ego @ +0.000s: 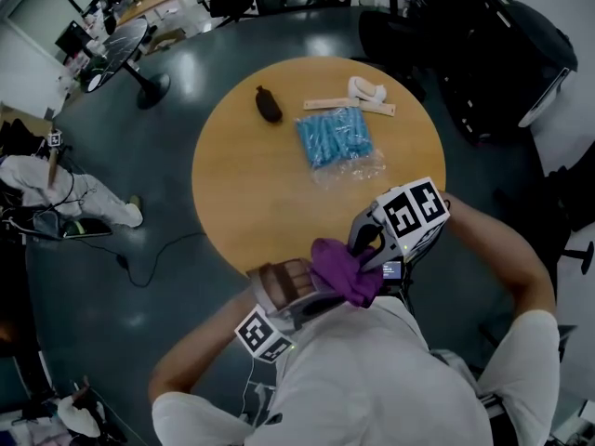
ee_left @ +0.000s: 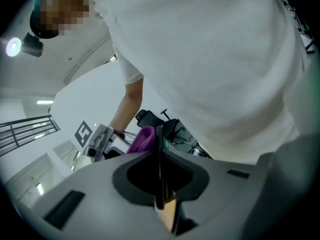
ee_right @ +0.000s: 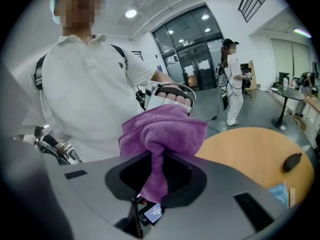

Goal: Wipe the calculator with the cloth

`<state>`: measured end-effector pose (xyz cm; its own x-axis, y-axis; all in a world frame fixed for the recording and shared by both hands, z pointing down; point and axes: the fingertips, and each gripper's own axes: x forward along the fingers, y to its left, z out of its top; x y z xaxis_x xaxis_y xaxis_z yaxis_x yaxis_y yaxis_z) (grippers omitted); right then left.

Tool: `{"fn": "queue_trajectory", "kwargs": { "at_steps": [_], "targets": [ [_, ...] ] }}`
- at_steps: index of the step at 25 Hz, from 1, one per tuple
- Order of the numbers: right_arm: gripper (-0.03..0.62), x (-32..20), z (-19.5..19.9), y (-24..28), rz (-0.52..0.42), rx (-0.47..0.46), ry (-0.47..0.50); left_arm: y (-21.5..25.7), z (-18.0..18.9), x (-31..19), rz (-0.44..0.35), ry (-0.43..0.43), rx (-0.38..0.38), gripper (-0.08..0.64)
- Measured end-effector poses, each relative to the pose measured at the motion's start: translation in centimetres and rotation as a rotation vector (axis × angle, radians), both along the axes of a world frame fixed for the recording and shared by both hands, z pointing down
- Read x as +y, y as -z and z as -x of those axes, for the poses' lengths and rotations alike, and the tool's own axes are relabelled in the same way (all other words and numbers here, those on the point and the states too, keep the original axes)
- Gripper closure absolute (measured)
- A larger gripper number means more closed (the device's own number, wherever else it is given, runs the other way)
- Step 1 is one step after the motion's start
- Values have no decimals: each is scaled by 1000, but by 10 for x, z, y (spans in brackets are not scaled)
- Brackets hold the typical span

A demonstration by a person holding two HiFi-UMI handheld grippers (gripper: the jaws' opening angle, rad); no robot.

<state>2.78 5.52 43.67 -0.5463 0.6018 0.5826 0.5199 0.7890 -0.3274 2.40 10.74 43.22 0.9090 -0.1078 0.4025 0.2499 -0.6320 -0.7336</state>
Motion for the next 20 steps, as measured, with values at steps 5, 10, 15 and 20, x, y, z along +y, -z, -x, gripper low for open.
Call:
{"fn": "queue_trajectory", "kwargs": {
  "at_steps": [5,10,15,20],
  "targets": [
    [522,-6,-6,-14,38,-2,-77,12,0,2,20,14,38,517],
    [520,-1,-12,-28,64,10,-112,21,6,-1,47,57,75,517],
    [520,6,-19,-44,94,32,-125,27,7,0,51,71,89,517],
    [520,9,-23,-60,100,58,-133,31,9,-2,78,87,107,515]
  ]
}}
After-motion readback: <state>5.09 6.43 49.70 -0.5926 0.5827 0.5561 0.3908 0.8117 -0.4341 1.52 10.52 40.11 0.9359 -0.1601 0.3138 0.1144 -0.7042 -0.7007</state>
